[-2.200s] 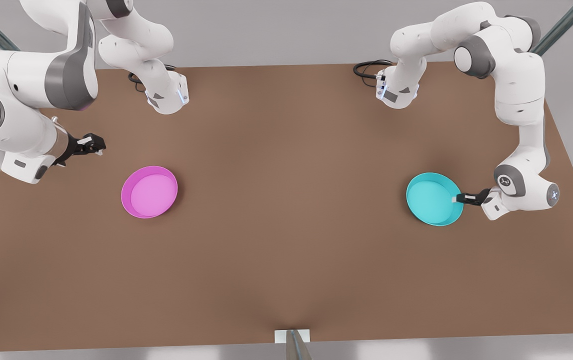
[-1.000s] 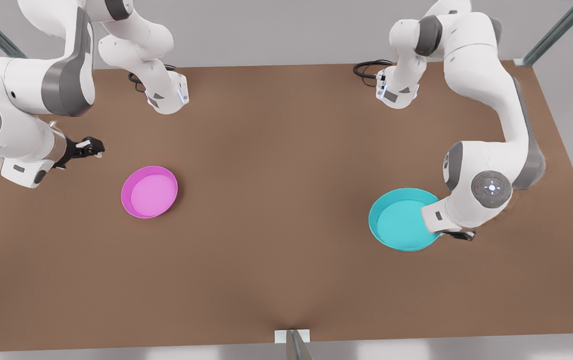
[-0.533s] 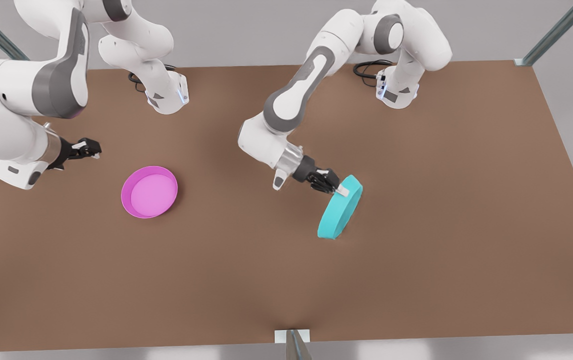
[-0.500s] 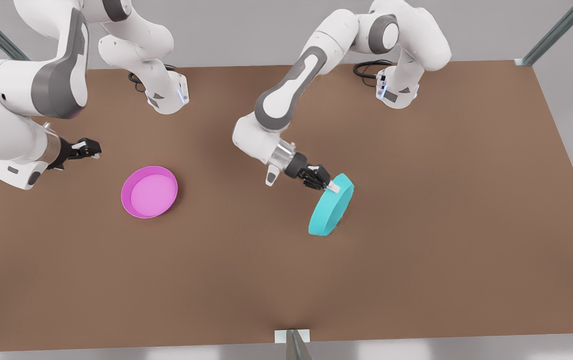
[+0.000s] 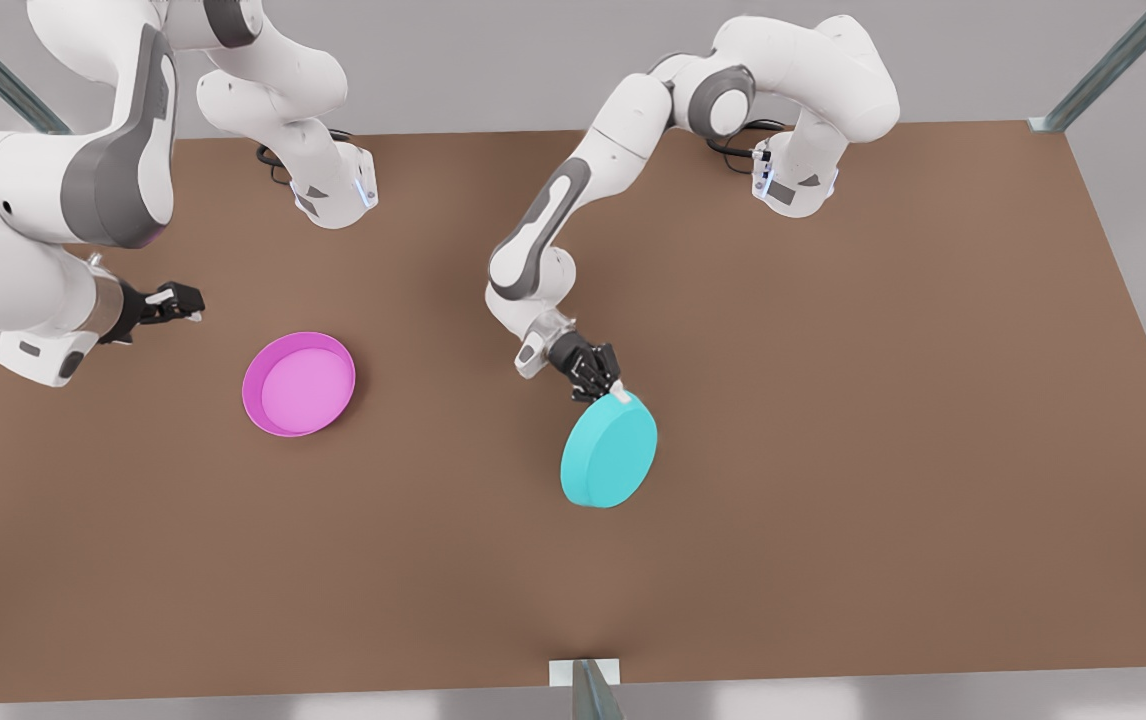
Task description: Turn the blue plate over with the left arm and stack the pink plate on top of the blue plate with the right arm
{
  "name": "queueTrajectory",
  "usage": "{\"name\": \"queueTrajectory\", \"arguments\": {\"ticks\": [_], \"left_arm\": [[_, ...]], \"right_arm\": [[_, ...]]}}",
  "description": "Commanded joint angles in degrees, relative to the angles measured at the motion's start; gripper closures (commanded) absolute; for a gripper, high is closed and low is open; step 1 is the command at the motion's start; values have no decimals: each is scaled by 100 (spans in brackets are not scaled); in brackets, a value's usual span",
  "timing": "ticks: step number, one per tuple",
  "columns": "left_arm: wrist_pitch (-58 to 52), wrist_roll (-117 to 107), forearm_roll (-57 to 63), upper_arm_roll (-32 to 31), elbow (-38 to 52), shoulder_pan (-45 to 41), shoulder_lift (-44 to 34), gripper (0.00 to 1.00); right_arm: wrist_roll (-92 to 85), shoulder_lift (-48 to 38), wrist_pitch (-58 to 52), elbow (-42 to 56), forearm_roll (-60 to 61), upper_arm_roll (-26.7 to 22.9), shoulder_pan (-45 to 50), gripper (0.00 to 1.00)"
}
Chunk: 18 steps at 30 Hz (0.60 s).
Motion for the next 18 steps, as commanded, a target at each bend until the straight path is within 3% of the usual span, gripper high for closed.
{"name": "queueTrajectory", "arguments": {"ticks": [1,3,4,6,9,11,12,14,16,18], "left_arm": [[150,-5035,106,-33,35,-5,65,79],[115,-5035,97,-77,44,-5,100,79],[80,-5000,88,-121,132,-5,100,69],[10,-5026,79,-182,167,-40,170,0],[-254,-5211,-271,-595,281,-57,-40,0],[-931,-5035,-1335,-1596,1168,-57,-322,0],[-1282,-5000,-1660,-2422,1398,-57,-532,0],[-1660,-4157,-2898,-3302,1398,-49,-1218,0],[-1977,-2725,-4313,-3689,1354,-49,-1227,0],[-2161,-1231,-6142,-3575,1732,979,-2597,0]], "right_arm": [[-12,15,-7,1,28,-2,-1,0],[-12,15,-7,1,37,-2,-1,0],[-12,15,-7,1,37,-2,-1,0],[-12,15,-16,1,37,-3,-10,0],[-21,15,-16,1,37,-2,-45,0],[-170,50,-16,-25,28,-11,-124,0],[-443,155,80,-43,19,-11,-282,0],[-1286,217,783,-490,11,-11,-835,0],[-1638,260,1197,-922,19,-2,-1117,0],[-1753,305,1723,-1404,19,-11,-1170,0]]}}
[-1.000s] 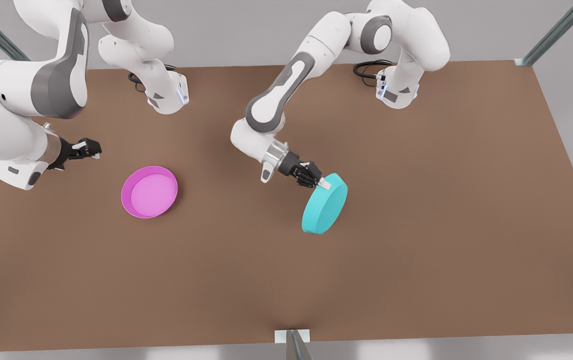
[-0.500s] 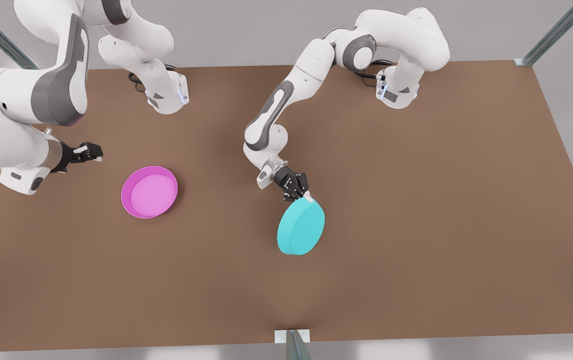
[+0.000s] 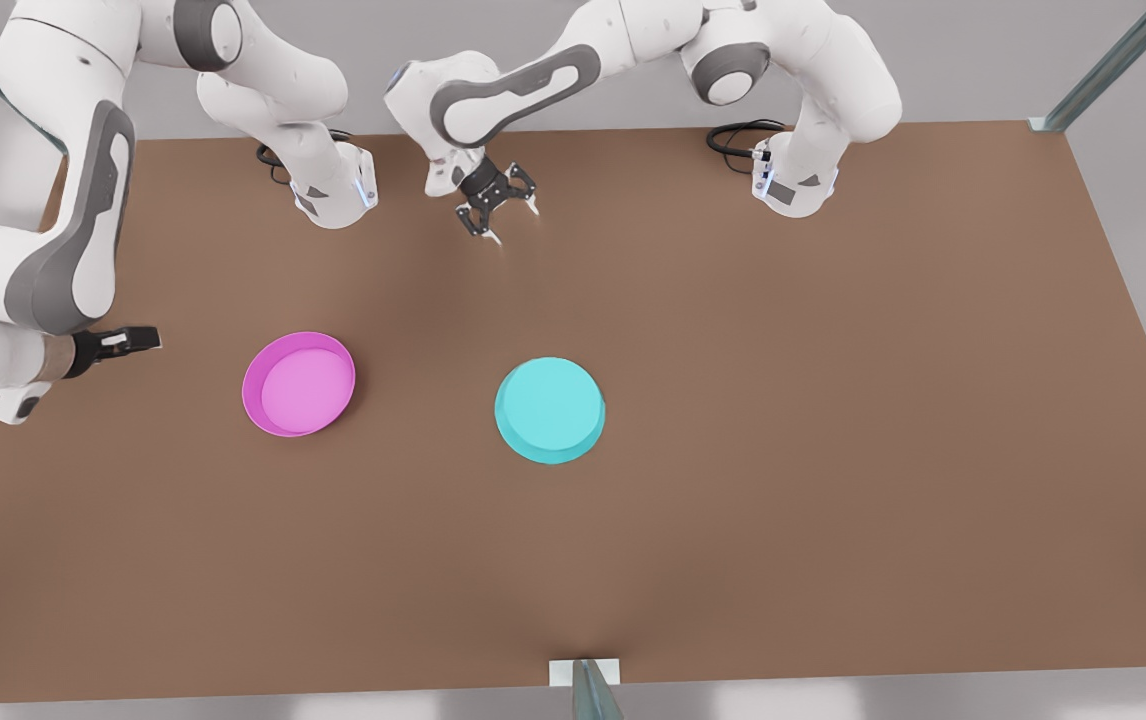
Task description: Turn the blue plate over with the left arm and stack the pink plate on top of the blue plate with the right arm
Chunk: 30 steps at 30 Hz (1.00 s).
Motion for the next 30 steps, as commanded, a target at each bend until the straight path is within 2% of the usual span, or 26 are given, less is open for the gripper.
{"name": "queueTrajectory", "arguments": {"ticks": [1,2,3,5,6,7,10,12,13,16,28,29,30], "left_arm": [[-1252,2294,-2661,-6,121,1158,-1090,0],[-1762,3313,-3092,-6,191,2133,-1653,0],[-2272,4526,-3356,2,332,3285,-1909,0],[-2624,6328,-3356,20,429,5131,-2120,0],[-2712,7032,-3321,20,446,5905,-2199,0],[-2791,7375,-3269,90,446,6274,-2217,0],[-2405,8378,-3023,890,385,6319,-2190,0],[-24,10592,-2284,539,-1794,6802,-3201,0],[13,10715,-2065,486,-1708,6785,-3087,0],[-849,10803,-1836,512,-1259,6802,-2946,0],[-1350,10680,-1748,635,-1259,6820,-2990,0],[-1359,10672,-1739,635,-1267,6820,-2981,0],[-1359,10672,-1739,635,-1268,6820,-2964,0]], "right_arm": [[-1261,-152,1408,-630,4,6,-5,0],[-1244,-345,1917,-1157,13,7,4,0],[-1182,-521,2682,-1869,65,7,39,0],[-1182,-310,3403,-2388,513,15,30,0],[-1200,-240,3930,-2907,821,15,30,0],[-1200,-12,4168,-3101,918,15,21,0],[-1454,-11,5046,-3741,1199,24,12,0],[-2631,-38,5820,-4234,2139,15,-312,0],[-3098,-11,5909,-4331,2342,15,-532,0],[-3335,15,5943,-4542,2447,15,-735,0],[-3335,648,6137,-4577,3018,253,-647,0],[-3335,656,6137,-4577,3018,270,-656,14],[-3335,656,6137,-4577,3018,279,-656,23]]}}
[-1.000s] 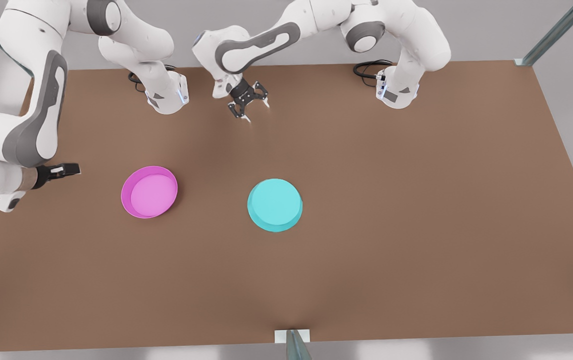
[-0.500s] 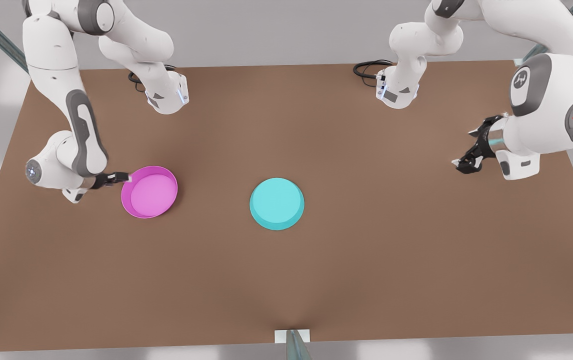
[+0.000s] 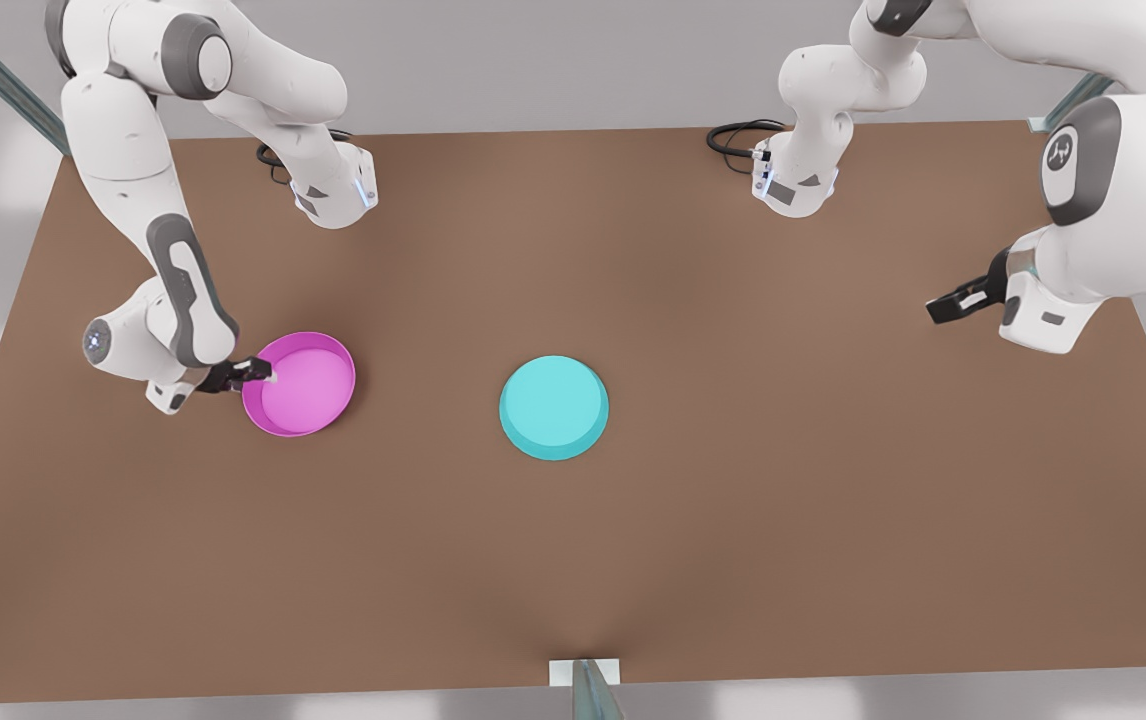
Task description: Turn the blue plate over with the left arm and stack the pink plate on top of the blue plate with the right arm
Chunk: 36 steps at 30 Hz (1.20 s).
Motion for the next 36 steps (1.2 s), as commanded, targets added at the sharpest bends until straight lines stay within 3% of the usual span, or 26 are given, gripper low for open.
{"name": "queueTrajectory", "arguments": {"ticks": [1,6,8,12,14,25,32,36], "left_arm": [[-118,2549,16,9,-15,0,7,0],[-127,2558,8,80,-50,8,7,0],[-118,2567,8,133,-51,17,7,0],[-127,2567,8,159,-51,8,-10,0],[-127,2567,8,159,-51,8,-2,0],[-118,2567,-28,264,2,8,-10,0],[-162,2558,-54,264,11,8,-10,0],[-162,2567,-72,256,11,0,16,0]], "right_arm": [[-957,3,138,2,57,10,-3,32],[-948,3,138,11,57,28,6,70],[-948,-6,121,11,57,54,6,79],[-877,-146,24,222,66,204,94,79],[-825,-260,-353,573,251,520,155,79],[599,-269,-468,1505,2369,661,2625,79],[2102,697,-398,2735,2913,678,3442,79],[2304,1032,-231,2955,2958,678,3513,79]]}}
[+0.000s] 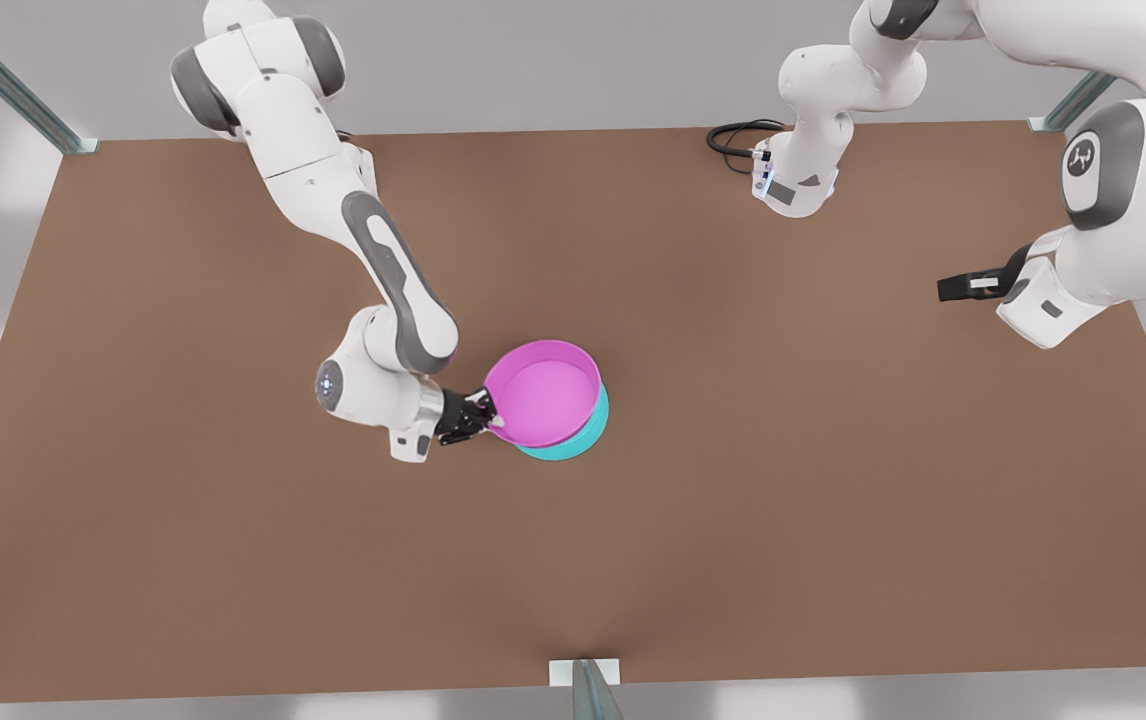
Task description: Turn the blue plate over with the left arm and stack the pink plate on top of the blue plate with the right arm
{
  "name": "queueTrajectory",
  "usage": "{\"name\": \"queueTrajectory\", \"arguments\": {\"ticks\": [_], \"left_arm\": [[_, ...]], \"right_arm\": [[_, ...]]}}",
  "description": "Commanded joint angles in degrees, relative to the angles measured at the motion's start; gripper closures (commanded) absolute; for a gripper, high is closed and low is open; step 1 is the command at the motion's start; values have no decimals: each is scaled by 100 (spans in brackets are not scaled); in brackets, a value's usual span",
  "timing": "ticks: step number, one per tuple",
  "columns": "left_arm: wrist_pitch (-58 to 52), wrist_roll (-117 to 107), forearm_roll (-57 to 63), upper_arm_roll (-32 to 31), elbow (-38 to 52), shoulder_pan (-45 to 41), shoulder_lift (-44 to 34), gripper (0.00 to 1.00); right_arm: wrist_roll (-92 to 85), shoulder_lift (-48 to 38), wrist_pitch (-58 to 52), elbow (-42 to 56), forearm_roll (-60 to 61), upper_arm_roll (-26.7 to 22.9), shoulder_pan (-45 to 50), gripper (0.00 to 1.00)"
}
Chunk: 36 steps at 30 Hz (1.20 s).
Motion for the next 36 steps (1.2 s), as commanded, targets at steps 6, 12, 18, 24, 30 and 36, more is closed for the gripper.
{"name": "queueTrajectory", "arguments": {"ticks": [6,12,18,24,30,36], "left_arm": [[42,298,-4,20,11,3,61,0],[42,298,14,29,11,11,61,0],[42,306,49,29,11,11,52,0],[25,315,49,29,11,11,44,0],[7,298,40,29,11,3,35,0],[16,298,40,29,11,11,35,0]], "right_arm": [[1681,126,204,-68,75,-3,165,79],[1673,82,186,-174,75,-3,156,16],[1664,-181,-41,-191,-100,-249,156,0],[2411,-401,-5271,3007,-4477,-1989,-73,0],[2437,-1437,-6951,4064,-5347,-2440,-660,0],[3580,-2502,-6476,2973,-6191,-126,-2191,0]]}}
